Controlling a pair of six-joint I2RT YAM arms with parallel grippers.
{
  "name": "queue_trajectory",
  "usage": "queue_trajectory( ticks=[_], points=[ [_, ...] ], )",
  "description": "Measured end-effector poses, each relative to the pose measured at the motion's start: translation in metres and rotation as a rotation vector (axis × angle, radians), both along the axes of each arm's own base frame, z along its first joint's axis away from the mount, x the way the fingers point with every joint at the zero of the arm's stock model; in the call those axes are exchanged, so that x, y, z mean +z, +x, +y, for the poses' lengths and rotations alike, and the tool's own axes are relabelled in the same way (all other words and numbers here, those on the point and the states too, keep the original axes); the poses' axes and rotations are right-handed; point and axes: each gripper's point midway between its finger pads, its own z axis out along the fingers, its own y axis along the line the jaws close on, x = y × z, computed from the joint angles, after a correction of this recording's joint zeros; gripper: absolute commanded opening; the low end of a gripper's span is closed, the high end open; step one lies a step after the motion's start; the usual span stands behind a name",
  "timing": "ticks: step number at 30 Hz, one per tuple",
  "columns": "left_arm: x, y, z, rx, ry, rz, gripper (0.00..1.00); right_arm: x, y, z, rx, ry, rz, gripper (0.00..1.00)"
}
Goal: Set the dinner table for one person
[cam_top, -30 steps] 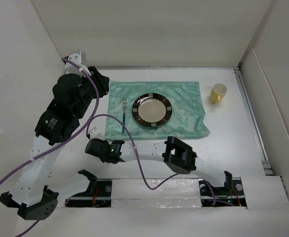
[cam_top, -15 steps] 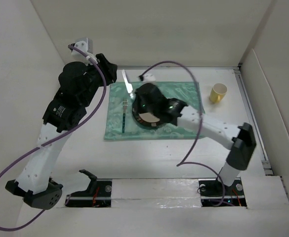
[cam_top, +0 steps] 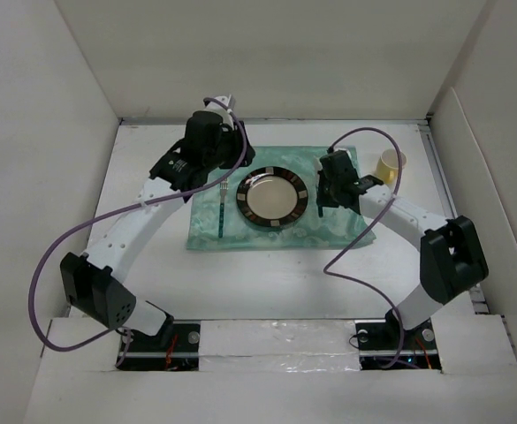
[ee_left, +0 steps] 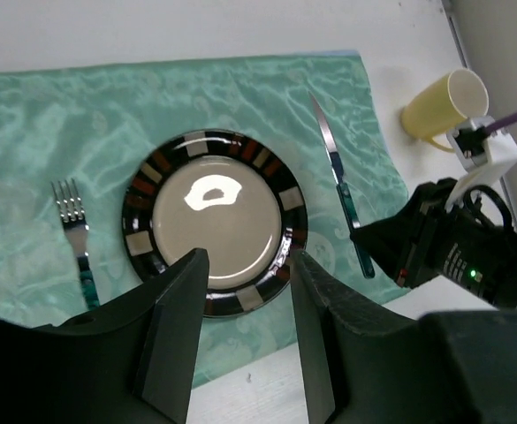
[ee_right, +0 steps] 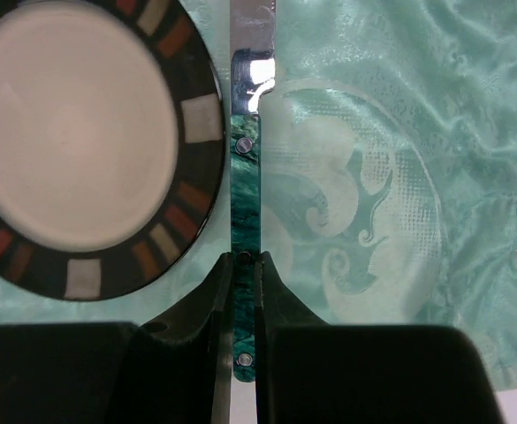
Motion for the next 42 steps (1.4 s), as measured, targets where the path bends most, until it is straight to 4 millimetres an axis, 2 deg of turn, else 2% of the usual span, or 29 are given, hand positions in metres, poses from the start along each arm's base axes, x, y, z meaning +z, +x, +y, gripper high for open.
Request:
queue_trajectory(
  ticks=[4, 6, 11, 17, 21, 22, 25, 28, 31, 33, 35, 37, 38, 39, 42],
  points=[
    [-0.034, -0.005, -0.008, -0.032, -0.012, 0.067, 0.39, -0.017, 0.006, -0.009, -0.002, -0.015, 0.039, 0.00],
    [-0.043, -0.007, -0.010, -0.039, -0.019, 0.085, 0.39, -0.026, 0.006, -0.011, 0.000, -0.023, 0.062, 0.00],
    [-0.050, -0.007, -0.012, -0.041, -0.033, 0.084, 0.38, -0.043, 0.005, -0.015, -0.004, -0.042, 0.099, 0.00],
    [-0.071, -0.012, -0.008, -0.036, -0.011, 0.118, 0.38, -0.063, -0.005, -0.020, -0.008, -0.062, 0.145, 0.00],
    [-0.072, -0.012, -0.008, -0.036, -0.011, 0.118, 0.38, -0.072, -0.006, -0.019, -0.017, -0.070, 0.162, 0.00],
    [-0.072, -0.012, -0.008, -0.036, -0.011, 0.118, 0.38, -0.074, -0.006, -0.019, -0.018, -0.075, 0.165, 0.11],
    [-0.072, -0.012, -0.008, -0.036, -0.011, 0.118, 0.39, -0.076, -0.007, -0.019, -0.027, -0.082, 0.169, 0.31],
    [-0.073, -0.013, -0.008, -0.036, -0.010, 0.120, 0.38, -0.077, -0.009, -0.021, -0.046, -0.086, 0.177, 0.44],
    [-0.076, -0.013, -0.007, -0.036, -0.007, 0.125, 0.38, -0.074, -0.011, -0.027, -0.074, -0.084, 0.186, 0.46],
    [-0.076, -0.013, -0.007, -0.036, -0.007, 0.126, 0.38, -0.064, -0.013, -0.034, -0.112, -0.061, 0.169, 0.43],
    [-0.076, -0.013, -0.008, -0.037, -0.008, 0.125, 0.38, -0.050, -0.017, -0.046, -0.167, -0.035, 0.146, 0.35],
    [-0.076, -0.014, -0.008, -0.040, -0.009, 0.126, 0.38, -0.036, -0.023, -0.064, -0.244, -0.007, 0.119, 0.18],
    [-0.076, -0.014, -0.008, -0.041, -0.009, 0.125, 0.38, -0.030, -0.025, -0.074, -0.291, 0.006, 0.107, 0.06],
    [-0.076, -0.014, -0.009, -0.043, -0.011, 0.125, 0.38, -0.025, -0.028, -0.083, -0.334, 0.020, 0.095, 0.00],
    [-0.077, -0.014, -0.009, -0.048, -0.011, 0.126, 0.38, -0.022, -0.039, -0.113, -0.466, 0.050, 0.097, 0.00]
  ],
)
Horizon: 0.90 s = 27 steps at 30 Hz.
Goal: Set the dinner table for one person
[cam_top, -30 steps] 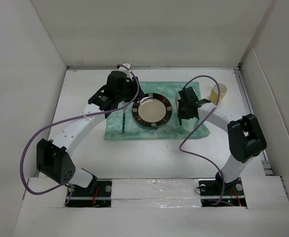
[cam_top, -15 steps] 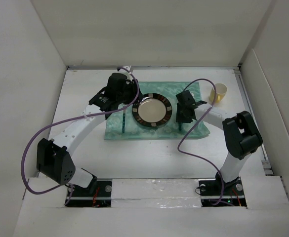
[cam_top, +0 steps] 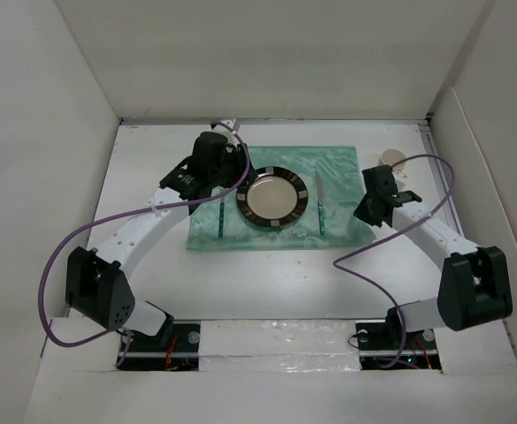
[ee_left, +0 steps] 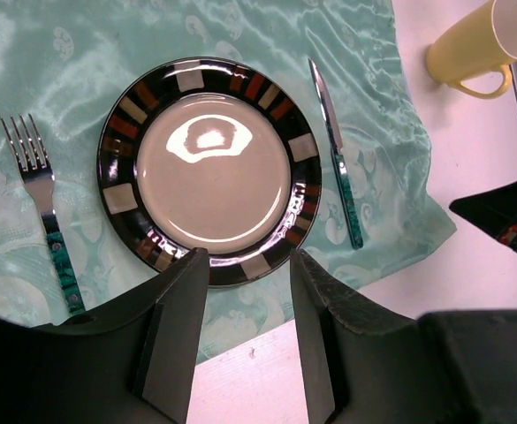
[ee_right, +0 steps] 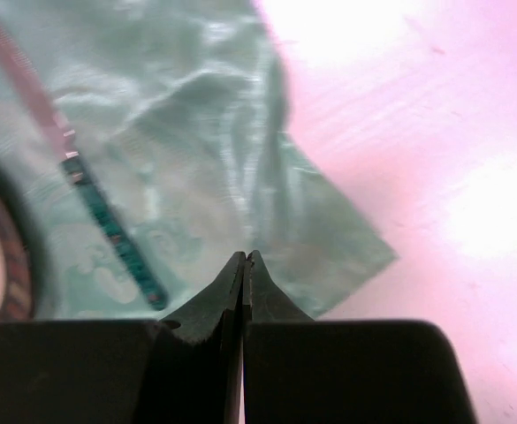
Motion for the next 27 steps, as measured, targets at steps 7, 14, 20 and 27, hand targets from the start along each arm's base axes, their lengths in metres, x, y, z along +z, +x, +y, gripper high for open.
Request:
queue_trajectory(
  ticks=[7, 14, 20, 27],
  points=[
    [-0.006, -0.003, -0.001, -0.017, 0.006, 0.009, 0.38, -0.034, -0.035, -0.052, -0.215, 0.061, 0.113, 0.35],
    [-0.013, -0.014, 0.003, -0.028, 0.008, 0.020, 0.38, -0.049, -0.040, -0.055, -0.233, 0.098, 0.174, 0.45],
    [-0.008, -0.022, 0.008, -0.030, 0.001, 0.004, 0.38, -0.063, -0.043, -0.060, -0.257, 0.121, 0.221, 0.30],
    [-0.004, -0.026, 0.011, -0.029, -0.006, -0.009, 0.39, -0.065, -0.055, -0.063, -0.298, 0.141, 0.223, 0.05]
  ],
)
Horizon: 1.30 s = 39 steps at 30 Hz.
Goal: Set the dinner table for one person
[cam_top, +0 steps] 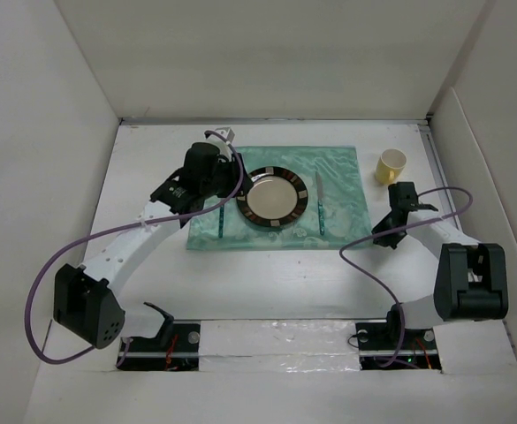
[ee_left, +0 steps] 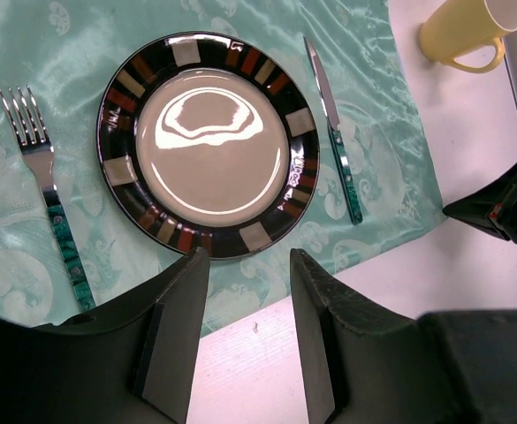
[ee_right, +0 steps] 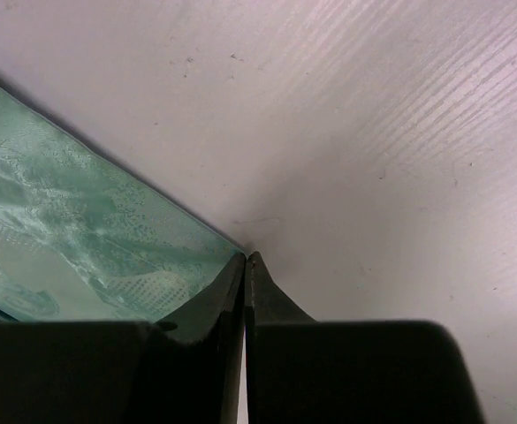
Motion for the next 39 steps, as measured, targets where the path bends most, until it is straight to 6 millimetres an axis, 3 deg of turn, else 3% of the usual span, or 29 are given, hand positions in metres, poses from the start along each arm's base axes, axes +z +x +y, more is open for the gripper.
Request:
queue_trajectory(
  ticks=[4, 5, 6, 9, 12, 14, 15, 16, 21, 22, 23, 24, 26, 28, 29, 30, 31, 34, 37, 38, 39],
  points=[
    [-0.001, -0.002, 0.001, 0.000, 0.001, 0.001, 0.38, -0.001, -0.004, 0.002, -0.006, 0.021, 0.005, 0.06],
    [-0.002, -0.002, 0.001, 0.000, 0.001, 0.002, 0.38, 0.000, -0.004, 0.003, -0.005, 0.025, 0.004, 0.10],
    [-0.003, -0.002, 0.001, 0.000, 0.002, 0.004, 0.38, 0.001, -0.005, 0.004, -0.007, 0.027, 0.002, 0.25],
    [-0.003, -0.003, 0.002, 0.000, 0.002, 0.004, 0.38, 0.011, -0.009, 0.003, -0.011, 0.027, -0.017, 0.49],
    [-0.003, -0.004, 0.002, 0.000, 0.001, 0.003, 0.39, 0.025, -0.007, 0.000, -0.014, 0.024, -0.044, 0.51],
    [-0.002, -0.005, 0.002, 0.000, 0.001, 0.002, 0.39, 0.038, 0.004, -0.003, -0.016, 0.020, -0.081, 0.42],
    [-0.002, -0.005, 0.002, -0.001, 0.000, 0.002, 0.39, 0.047, 0.011, -0.004, -0.010, 0.015, -0.105, 0.17],
    [-0.002, -0.005, 0.002, -0.001, 0.000, 0.002, 0.39, 0.056, 0.019, -0.006, -0.001, 0.009, -0.134, 0.04],
    [-0.002, -0.005, 0.002, -0.004, 0.000, 0.003, 0.34, 0.127, 0.074, -0.018, 0.016, -0.041, -0.351, 0.00],
    [-0.002, -0.005, 0.002, -0.005, 0.000, 0.003, 0.13, 0.143, 0.085, -0.023, 0.010, -0.056, -0.391, 0.02],
    [-0.002, -0.006, 0.002, -0.006, 0.000, 0.002, 0.01, 0.158, 0.095, -0.032, -0.004, -0.073, -0.427, 0.13],
    [-0.003, -0.007, 0.003, -0.006, 0.003, 0.002, 0.00, 0.172, 0.107, -0.042, -0.025, -0.092, -0.465, 0.38],
    [-0.002, -0.008, 0.005, -0.008, 0.010, -0.001, 0.00, 0.192, 0.126, -0.063, -0.064, -0.128, -0.506, 0.53],
    [0.000, -0.010, 0.008, -0.003, 0.015, -0.005, 0.00, 0.202, 0.146, -0.083, -0.099, -0.158, -0.510, 0.58],
    [0.001, -0.011, 0.009, 0.001, 0.016, -0.009, 0.04, 0.201, 0.147, -0.088, -0.106, -0.173, -0.497, 0.59],
    [0.003, -0.011, 0.010, 0.004, 0.017, -0.014, 0.04, 0.198, 0.168, -0.096, -0.116, -0.178, -0.490, 0.59],
    [0.005, -0.011, 0.012, 0.009, 0.019, -0.020, 0.14, 0.193, 0.178, -0.102, -0.119, -0.187, -0.472, 0.59],
    [0.009, -0.013, 0.016, 0.018, 0.031, -0.037, 0.30, 0.158, 0.195, -0.108, -0.109, -0.193, -0.386, 0.59],
    [0.009, -0.014, 0.021, 0.025, 0.049, -0.041, 0.33, 0.119, 0.196, -0.108, -0.088, -0.180, -0.282, 0.58],
    [0.008, -0.014, 0.022, 0.027, 0.056, -0.039, 0.34, 0.108, 0.196, -0.108, -0.083, -0.175, -0.253, 0.56],
    [0.006, -0.014, 0.024, 0.032, 0.066, -0.038, 0.34, 0.098, 0.196, -0.108, -0.079, -0.170, -0.225, 0.41]
  ],
)
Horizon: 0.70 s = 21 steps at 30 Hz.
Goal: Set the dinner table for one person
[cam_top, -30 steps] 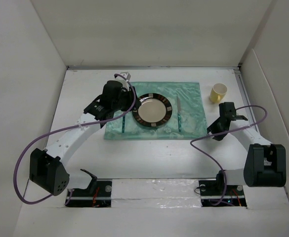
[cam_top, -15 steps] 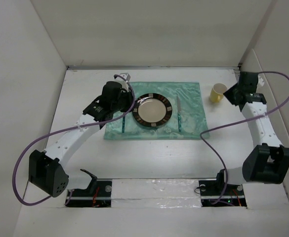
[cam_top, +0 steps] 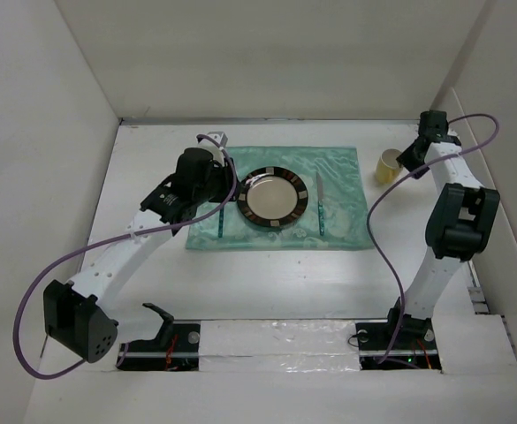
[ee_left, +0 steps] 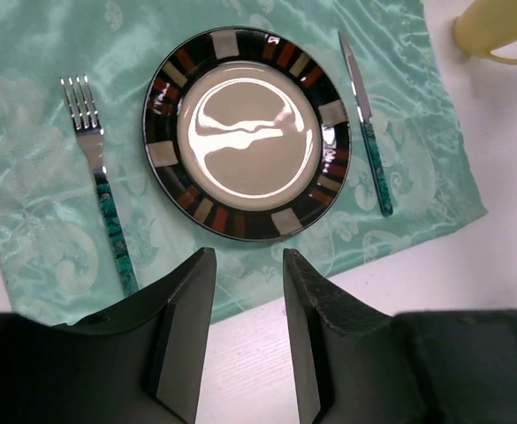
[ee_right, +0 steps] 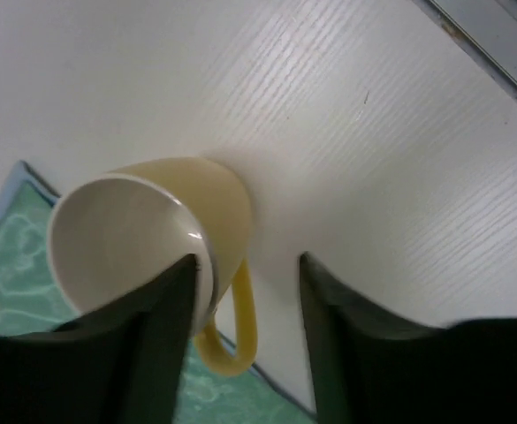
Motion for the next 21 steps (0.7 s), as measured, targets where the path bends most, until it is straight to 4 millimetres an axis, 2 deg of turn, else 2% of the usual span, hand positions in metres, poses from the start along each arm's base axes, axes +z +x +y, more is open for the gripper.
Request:
queue_trajectory(
  ticks=[2, 3, 8, 10, 13, 16, 18, 19, 21],
  points=[
    [-0.003, -0.001, 0.003, 0.005, 0.016, 0.006, 0.34, -0.014, 0.004, 0.002, 0.008, 0.019, 0.024, 0.03],
    [-0.004, -0.001, 0.004, 0.008, 0.020, 0.008, 0.34, -0.019, 0.005, 0.001, 0.011, 0.016, 0.037, 0.00],
    [-0.007, -0.002, 0.006, 0.008, 0.040, 0.014, 0.34, -0.016, 0.002, 0.003, -0.005, 0.002, 0.007, 0.00],
    [-0.007, -0.003, 0.007, 0.008, 0.046, 0.016, 0.34, -0.006, -0.006, 0.009, 0.005, -0.009, -0.003, 0.00],
    [-0.006, -0.003, 0.007, 0.006, 0.050, 0.016, 0.39, 0.030, -0.001, 0.026, 0.057, -0.033, -0.045, 0.00],
    [0.002, -0.001, 0.004, -0.007, 0.038, 0.010, 0.43, 0.080, 0.028, 0.055, 0.142, -0.067, -0.136, 0.00],
    [0.009, 0.002, 0.001, -0.016, 0.026, 0.000, 0.45, 0.113, 0.049, 0.084, 0.206, -0.082, -0.215, 0.00],
    [0.012, 0.003, -0.001, -0.019, 0.021, -0.005, 0.45, 0.124, 0.056, 0.097, 0.232, -0.088, -0.244, 0.00],
    [0.016, 0.004, -0.002, -0.024, 0.015, -0.011, 0.45, 0.132, 0.066, 0.122, 0.287, -0.083, -0.267, 0.00]
  ],
)
